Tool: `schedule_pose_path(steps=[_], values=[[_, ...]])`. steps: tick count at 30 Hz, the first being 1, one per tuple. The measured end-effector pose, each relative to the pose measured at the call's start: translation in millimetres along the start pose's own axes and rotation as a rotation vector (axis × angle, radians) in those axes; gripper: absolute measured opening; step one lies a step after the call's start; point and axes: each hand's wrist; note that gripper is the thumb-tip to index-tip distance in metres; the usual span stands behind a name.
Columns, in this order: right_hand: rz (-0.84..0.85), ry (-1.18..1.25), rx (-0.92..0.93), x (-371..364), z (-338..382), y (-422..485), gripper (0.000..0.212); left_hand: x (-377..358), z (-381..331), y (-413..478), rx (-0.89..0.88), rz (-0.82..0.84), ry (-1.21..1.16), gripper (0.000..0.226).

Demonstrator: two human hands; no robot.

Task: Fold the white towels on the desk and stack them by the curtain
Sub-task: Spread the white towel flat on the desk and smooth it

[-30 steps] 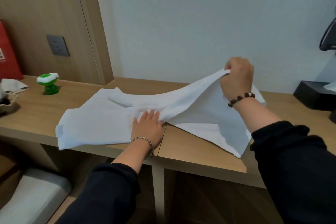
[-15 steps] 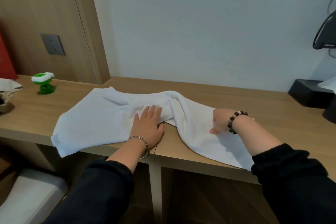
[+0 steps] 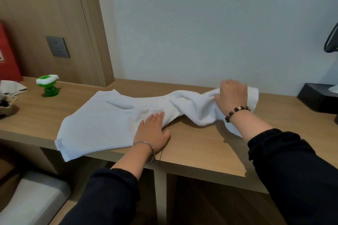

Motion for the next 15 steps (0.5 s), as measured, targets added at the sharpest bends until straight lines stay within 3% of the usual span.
schedule_pose_path(steps=[2,4,8,11,12,15], values=[[-0.205,0.063,0.114,1.7,-1.2,-1.5,0.014,-1.2,0.9,0.5,-0.006,-0.008,0.003,0.064],[-0.222,0.044,0.242,2.2,0.1,-6.7,0.018,-1.8,1.6,1.2,-0.015,-0.005,0.020,0.062],[0.233,-0.134,0.367,-2.5,-3.8,-18.5,0.016,-2.6,2.2,1.7,-0.021,0.013,0.036,0.060],[0.834,0.004,0.233,1.1,-8.8,-15.5,0.028,-3.1,2.6,0.7,-0.023,0.020,0.025,0.059],[0.887,0.033,0.207,2.1,-10.0,-11.5,0.026,-3.0,2.7,0.2,-0.025,0.018,0.019,0.058],[0.701,0.131,0.143,-1.4,-13.8,1.2,0.021,-2.6,2.8,0.0,-0.031,-0.002,-0.001,0.054]])
Point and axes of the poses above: each hand's wrist, its own y-axis towards the middle knuckle, its own x-axis out of the back of the hand, z = x × y, and after that the axes turned 2 degrees about -x, right-handed
